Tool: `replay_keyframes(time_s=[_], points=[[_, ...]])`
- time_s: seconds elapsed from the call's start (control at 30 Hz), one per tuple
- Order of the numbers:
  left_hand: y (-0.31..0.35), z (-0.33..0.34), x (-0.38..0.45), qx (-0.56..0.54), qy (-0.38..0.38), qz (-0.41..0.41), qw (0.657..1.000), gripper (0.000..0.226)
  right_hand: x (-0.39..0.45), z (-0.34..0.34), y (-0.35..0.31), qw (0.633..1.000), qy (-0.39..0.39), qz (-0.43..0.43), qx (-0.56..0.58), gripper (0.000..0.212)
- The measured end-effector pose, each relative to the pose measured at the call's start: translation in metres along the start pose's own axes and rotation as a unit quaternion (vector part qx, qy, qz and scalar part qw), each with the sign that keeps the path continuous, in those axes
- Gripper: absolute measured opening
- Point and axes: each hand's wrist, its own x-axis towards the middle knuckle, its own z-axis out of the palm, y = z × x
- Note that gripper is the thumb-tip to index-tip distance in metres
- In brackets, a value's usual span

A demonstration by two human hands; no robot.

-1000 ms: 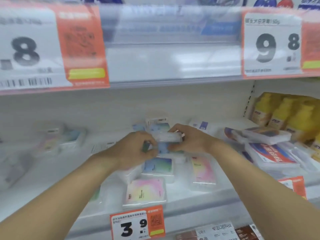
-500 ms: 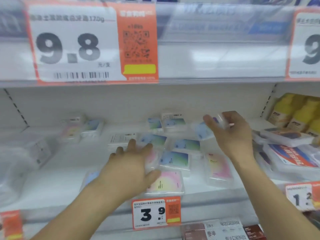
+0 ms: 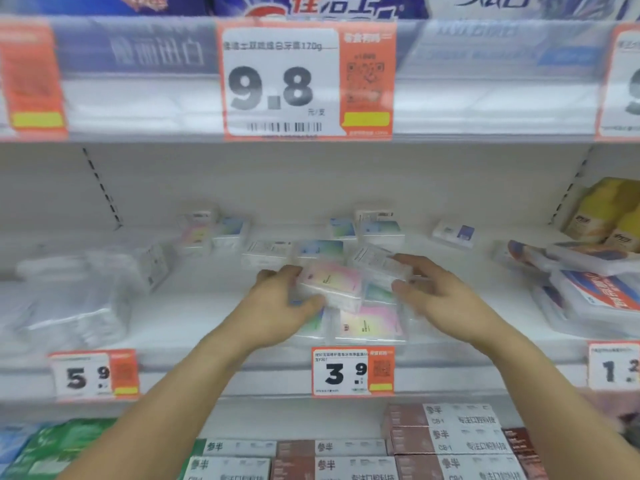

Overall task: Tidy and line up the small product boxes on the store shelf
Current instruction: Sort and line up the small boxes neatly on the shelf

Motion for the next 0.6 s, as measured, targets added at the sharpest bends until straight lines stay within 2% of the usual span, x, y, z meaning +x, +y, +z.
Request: replay_keyframes(time_s=[0.07, 0.13, 0.2, 0.27, 0.33, 0.4, 0.5, 0.53, 0.6], points=[[0.002, -0.005, 0.005, -0.121, -0.016, -0.040, 0.992, 0.065, 0.004, 0.000, -0.003, 0.999, -0.036, 0.000, -0.003, 0.043], [-0.006, -0.018, 0.005, -0.239, -0.022, -0.060, 0.969, 0.061, 0.007, -0.008, -0.003, 0.999, -0.029, 0.005, -0.016, 0.040], [-0.017, -0.035, 0.010, -0.243, 0.023, -0.068, 0.967, 0.050, 0.010, -0.015, -0.006, 1.000, 0.009, 0.003, -0.009, 0.040], [-0.027, -0.053, 0.022, -0.185, 0.119, -0.071, 0.973, 0.025, 0.015, -0.017, -0.014, 0.999, 0.023, -0.022, -0.002, 0.037], [-0.030, -0.073, 0.038, -0.149, 0.174, -0.047, 0.972, 0.015, 0.020, -0.009, -0.030, 0.997, 0.005, -0.073, 0.004, 0.036], [-0.031, -0.090, 0.057, -0.066, 0.168, -0.010, 0.984, 0.016, 0.024, 0.008, -0.050, 0.990, -0.036, -0.128, -0.047, 0.046], [-0.031, -0.108, 0.085, 0.118, 0.146, -0.030, 0.982, 0.017, 0.037, 0.042, -0.067, 0.943, -0.122, -0.183, -0.250, 0.073], [-0.034, -0.111, 0.096, 0.163, 0.129, -0.052, 0.977, 0.023, 0.042, 0.048, -0.071, 0.931, -0.138, -0.181, -0.284, 0.072], [-0.048, -0.111, 0.116, 0.242, 0.091, -0.121, 0.958, 0.050, 0.051, 0.048, -0.070, 0.929, -0.138, -0.186, -0.290, 0.061]])
